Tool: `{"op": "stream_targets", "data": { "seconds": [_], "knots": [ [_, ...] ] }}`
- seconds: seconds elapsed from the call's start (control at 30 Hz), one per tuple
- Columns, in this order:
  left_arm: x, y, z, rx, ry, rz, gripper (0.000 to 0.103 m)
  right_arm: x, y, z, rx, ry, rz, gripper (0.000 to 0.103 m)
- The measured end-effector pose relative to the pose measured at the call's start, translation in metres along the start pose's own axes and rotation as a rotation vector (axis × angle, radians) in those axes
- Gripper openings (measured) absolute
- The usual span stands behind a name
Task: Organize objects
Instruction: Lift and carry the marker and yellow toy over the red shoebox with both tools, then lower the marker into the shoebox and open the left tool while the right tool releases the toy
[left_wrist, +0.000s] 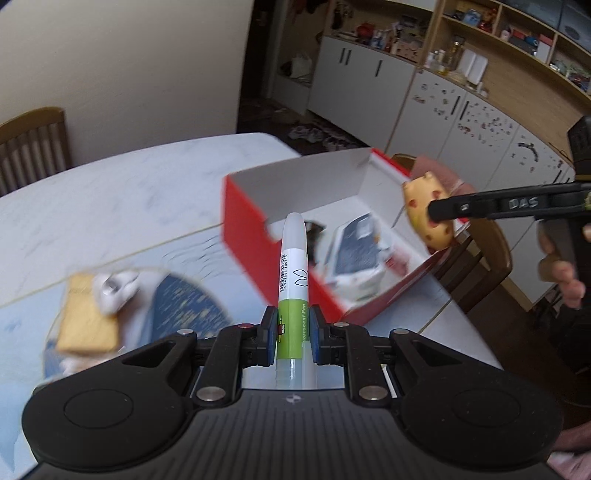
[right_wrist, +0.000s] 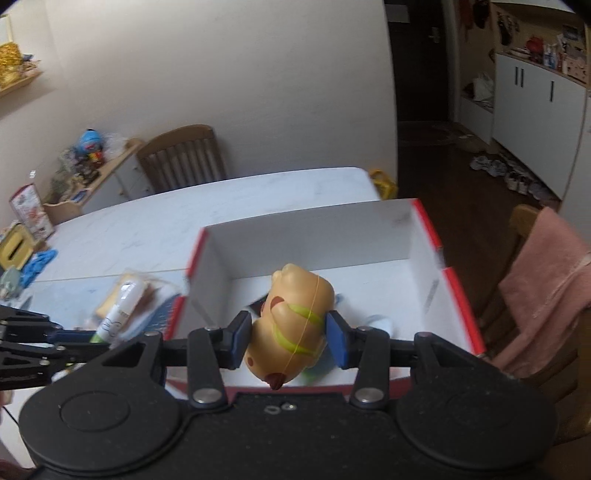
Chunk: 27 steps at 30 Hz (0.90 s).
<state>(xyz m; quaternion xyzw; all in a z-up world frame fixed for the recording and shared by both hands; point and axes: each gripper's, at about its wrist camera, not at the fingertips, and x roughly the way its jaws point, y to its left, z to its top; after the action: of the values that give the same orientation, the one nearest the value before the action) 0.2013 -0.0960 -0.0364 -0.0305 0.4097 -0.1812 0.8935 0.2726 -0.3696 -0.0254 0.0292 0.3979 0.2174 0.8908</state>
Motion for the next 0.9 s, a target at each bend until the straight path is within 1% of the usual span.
{"op": "stream_targets", "data": {
  "seconds": [0.13,0.3,0.43,0.6,0.7,0.8,0.9],
  "knots": [
    [0.019,-0.025,0.027,0.04,0.004,-0.01,0.016,0.013,-0.018,0.01,-0.004,0.015,-0.05,0.043],
    [0.047,-0.05,0.056,0.099,-0.003,0.024,0.016,0.035,-0.034,0.022,-0.018,0.048,-0.084,0.043],
    [0.075,-0.061,0.074,0.12,0.027,0.054,0.016,0.058,-0.038,0.025,-0.059,0.095,-0.125,0.043],
    [0.11,-0.069,0.083,0.164,0.07,0.092,0.016,0.08,-0.04,0.022,-0.097,0.141,-0.137,0.043],
    [0.129,-0.071,0.087,0.166,0.1,0.104,0.016,0.092,-0.039,0.021,-0.118,0.169,-0.133,0.043],
    [0.145,-0.075,0.088,0.179,0.129,0.115,0.016,0.1,-0.034,0.018,-0.176,0.196,-0.139,0.043],
    [0.161,-0.078,0.09,0.214,0.163,0.133,0.016,0.108,-0.028,0.015,-0.232,0.218,-0.146,0.043]
  ]
}}
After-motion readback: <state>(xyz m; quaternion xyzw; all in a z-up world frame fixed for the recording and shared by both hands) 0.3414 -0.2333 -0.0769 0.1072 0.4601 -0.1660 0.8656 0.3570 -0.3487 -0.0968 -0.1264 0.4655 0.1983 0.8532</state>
